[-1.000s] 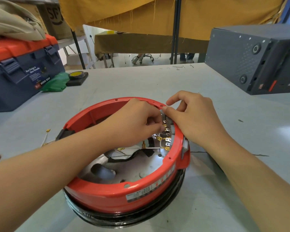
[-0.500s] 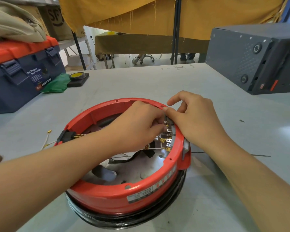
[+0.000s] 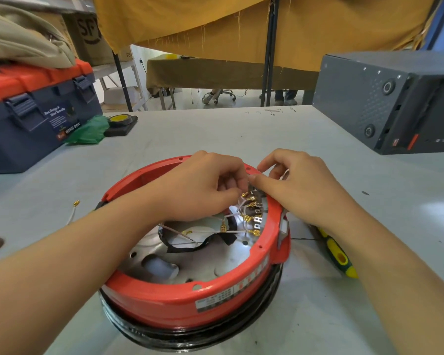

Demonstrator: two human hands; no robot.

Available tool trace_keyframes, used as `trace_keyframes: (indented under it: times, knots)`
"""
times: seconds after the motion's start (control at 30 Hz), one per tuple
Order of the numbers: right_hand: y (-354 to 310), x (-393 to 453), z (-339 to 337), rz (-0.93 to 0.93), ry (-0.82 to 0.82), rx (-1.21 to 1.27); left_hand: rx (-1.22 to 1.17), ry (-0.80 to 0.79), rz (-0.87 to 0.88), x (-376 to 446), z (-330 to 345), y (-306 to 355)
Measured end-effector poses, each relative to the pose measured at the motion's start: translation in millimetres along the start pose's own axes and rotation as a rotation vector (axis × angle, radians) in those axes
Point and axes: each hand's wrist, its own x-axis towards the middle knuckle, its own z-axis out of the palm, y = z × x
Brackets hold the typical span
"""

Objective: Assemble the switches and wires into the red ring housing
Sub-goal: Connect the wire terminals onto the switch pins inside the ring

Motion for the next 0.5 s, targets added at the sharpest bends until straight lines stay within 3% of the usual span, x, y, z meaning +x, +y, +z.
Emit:
trace_keyframes:
  times: [0.33,0.5]
  knots:
    - [-1.4,-1.4,0.7,0.045,-0.076,0.01,0.025,-0.254,0.008,-1.6,-9.2,8.5]
    - [-1.3,-1.3,1.3,0.034,-0.044,-0.019,0.058,-0.264,-0.003,0.8,-8.9,5.5]
